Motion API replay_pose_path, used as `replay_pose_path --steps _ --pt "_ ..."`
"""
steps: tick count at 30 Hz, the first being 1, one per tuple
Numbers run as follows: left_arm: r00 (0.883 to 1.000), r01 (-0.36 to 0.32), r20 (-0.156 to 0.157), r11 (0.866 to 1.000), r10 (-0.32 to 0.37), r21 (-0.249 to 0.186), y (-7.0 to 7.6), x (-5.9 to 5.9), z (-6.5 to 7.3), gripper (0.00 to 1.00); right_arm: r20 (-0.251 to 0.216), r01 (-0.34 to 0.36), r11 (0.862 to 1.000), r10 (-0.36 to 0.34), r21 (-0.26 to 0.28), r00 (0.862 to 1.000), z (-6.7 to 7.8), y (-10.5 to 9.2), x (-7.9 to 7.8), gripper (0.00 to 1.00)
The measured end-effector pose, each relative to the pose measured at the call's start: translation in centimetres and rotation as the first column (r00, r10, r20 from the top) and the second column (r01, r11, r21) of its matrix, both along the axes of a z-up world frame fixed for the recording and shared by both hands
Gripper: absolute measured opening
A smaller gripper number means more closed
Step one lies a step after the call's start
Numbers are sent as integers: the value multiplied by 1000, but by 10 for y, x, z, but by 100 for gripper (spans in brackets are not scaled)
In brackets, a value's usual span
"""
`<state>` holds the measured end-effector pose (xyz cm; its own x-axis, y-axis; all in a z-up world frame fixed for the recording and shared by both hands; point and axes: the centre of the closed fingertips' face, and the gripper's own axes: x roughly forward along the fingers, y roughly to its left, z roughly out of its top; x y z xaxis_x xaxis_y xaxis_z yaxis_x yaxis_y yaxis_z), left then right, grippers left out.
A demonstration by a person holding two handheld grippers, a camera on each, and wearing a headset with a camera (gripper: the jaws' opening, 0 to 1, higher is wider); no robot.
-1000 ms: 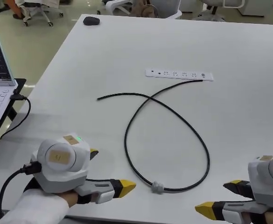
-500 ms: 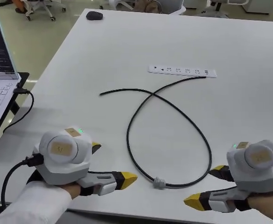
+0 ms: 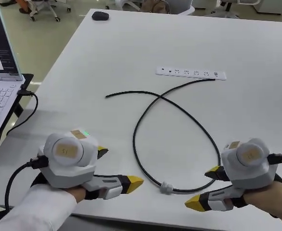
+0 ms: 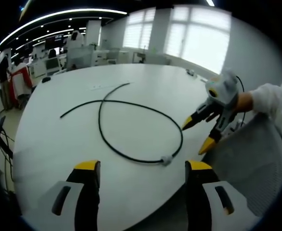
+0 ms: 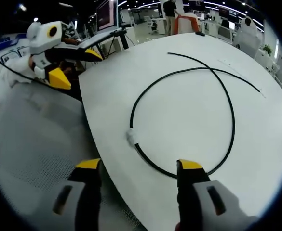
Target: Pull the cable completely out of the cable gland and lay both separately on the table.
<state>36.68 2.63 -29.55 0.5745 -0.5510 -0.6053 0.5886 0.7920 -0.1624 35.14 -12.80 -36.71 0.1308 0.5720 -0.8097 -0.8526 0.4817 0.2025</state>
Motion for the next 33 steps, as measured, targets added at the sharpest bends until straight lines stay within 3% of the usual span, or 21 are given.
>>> replay_pose_path --steps 9,22,28,33 --pt "1000 2 -9 1000 -2 -16 -2 -1 0 70 71 -109 994 108 13 992 -8 27 0 49" --pt "1000 1 -11 999 -1 -35 -3 -1 2 69 112 -152 988 151 -5 982 -28 37 1 33" --pt "1000 0 -15 999 -1 -37 -4 -1 2 68 143 -172 985 170 0 975 -28 48 4 27" --pt "1000 2 -15 999 -3 -37 -4 -2 2 68 157 -194 981 193 -11 968 -36 54 4 22"
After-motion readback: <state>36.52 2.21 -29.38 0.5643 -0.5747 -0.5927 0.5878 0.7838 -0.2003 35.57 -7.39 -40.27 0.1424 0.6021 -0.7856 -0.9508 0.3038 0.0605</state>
